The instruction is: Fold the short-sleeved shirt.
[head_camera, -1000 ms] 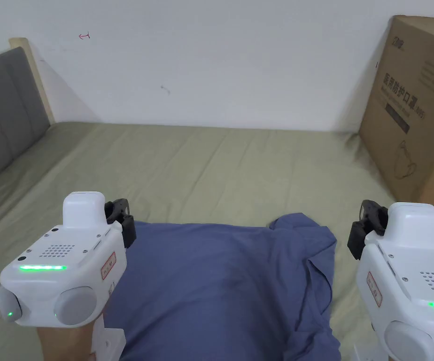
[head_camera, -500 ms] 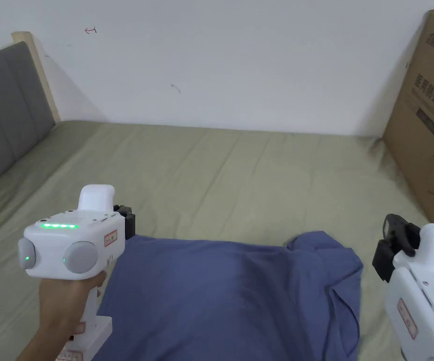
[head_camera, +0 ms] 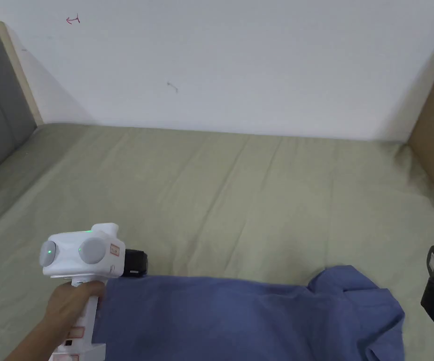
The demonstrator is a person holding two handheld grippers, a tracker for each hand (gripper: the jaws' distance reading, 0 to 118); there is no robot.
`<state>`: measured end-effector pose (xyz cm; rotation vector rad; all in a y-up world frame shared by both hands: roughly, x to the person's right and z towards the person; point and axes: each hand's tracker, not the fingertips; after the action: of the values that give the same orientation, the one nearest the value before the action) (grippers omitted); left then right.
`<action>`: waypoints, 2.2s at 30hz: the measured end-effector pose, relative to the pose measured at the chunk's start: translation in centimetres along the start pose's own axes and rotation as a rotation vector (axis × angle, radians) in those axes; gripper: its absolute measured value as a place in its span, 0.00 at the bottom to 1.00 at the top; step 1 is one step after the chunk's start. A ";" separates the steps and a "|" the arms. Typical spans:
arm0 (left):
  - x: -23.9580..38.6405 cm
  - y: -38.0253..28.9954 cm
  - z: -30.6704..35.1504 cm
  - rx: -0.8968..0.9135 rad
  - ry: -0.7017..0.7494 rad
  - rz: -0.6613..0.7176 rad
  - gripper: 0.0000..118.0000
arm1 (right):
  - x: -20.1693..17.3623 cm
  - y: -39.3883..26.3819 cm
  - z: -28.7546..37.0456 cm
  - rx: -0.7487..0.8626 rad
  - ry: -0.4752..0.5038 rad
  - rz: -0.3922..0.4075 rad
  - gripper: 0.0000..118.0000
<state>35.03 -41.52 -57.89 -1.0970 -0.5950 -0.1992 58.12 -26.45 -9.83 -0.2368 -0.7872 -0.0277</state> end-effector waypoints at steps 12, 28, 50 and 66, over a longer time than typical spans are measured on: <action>1.5 -3.0 -1.9 0.054 -0.006 -0.095 0.02 | 1.2 -2.4 -4.5 -0.190 0.045 0.001 0.00; 2.4 -4.0 6.2 0.226 -0.071 -0.141 0.02 | 5.5 -12.6 -22.5 -0.783 -0.026 -0.072 0.86; 1.0 -4.2 15.6 0.370 -0.059 -0.029 0.02 | 4.7 -4.4 -12.9 -0.429 0.105 -0.010 0.07; 3.6 7.6 38.2 0.804 0.003 -0.080 0.02 | 4.7 23.8 -1.4 0.122 0.136 -0.023 0.07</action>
<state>27.82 -4.00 -49.66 -0.2962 -0.6345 -0.0182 65.11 -3.34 -12.24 -0.1087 -0.6541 -0.0176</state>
